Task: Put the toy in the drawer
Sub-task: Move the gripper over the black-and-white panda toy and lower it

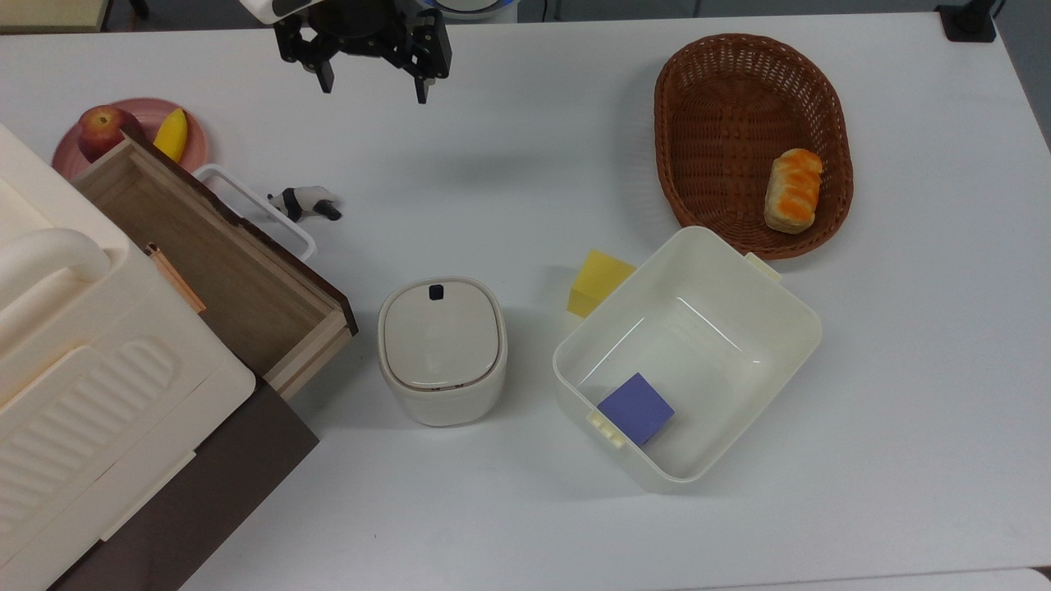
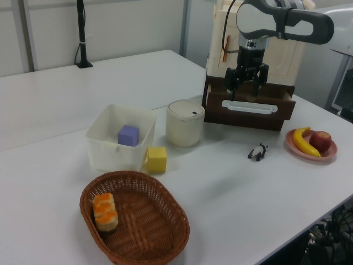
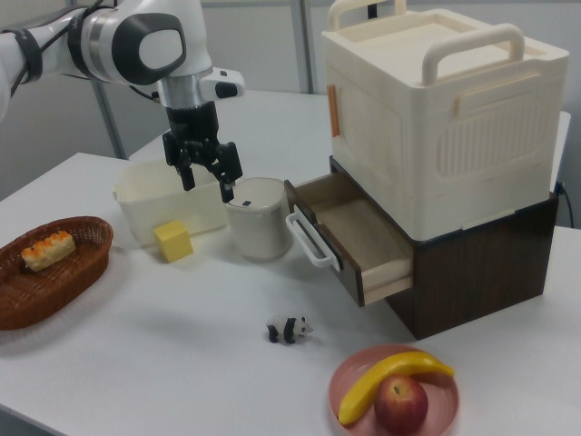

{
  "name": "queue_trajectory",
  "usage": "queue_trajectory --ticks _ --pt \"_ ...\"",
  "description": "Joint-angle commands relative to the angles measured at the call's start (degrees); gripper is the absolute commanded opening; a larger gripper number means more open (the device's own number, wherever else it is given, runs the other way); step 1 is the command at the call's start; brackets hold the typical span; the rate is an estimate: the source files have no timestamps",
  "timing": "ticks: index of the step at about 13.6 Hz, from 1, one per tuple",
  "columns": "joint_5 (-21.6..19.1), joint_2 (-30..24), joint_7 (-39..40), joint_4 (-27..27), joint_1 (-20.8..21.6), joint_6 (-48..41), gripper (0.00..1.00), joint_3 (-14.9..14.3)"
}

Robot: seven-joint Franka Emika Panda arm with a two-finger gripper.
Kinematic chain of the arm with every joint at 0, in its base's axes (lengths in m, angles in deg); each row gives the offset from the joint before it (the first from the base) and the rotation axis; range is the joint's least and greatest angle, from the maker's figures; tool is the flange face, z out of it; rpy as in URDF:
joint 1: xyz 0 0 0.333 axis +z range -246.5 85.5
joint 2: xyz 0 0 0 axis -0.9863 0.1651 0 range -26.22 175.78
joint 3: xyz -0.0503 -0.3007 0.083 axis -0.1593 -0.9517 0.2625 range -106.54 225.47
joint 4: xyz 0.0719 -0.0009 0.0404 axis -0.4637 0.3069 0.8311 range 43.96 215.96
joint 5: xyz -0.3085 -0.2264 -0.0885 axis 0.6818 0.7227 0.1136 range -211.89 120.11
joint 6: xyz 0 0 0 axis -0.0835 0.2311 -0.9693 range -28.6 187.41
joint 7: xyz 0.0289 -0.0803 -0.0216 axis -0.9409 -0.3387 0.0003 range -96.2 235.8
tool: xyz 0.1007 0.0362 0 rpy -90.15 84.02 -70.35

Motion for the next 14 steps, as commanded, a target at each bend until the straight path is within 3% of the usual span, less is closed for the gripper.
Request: queue_trajectory --ticks 1,10,14 --pt "0.68 -0.08 -0.06 -0.9 0.36 -1.27 1.0 -0.5" --pt "0.59 -0.61 -0.5 -0.81 -0.25 -1.62 1.0 -0.85" --pt "0.94 -0.7 -11.21 1.82 -3.32 -0.74 1.0 -1.03"
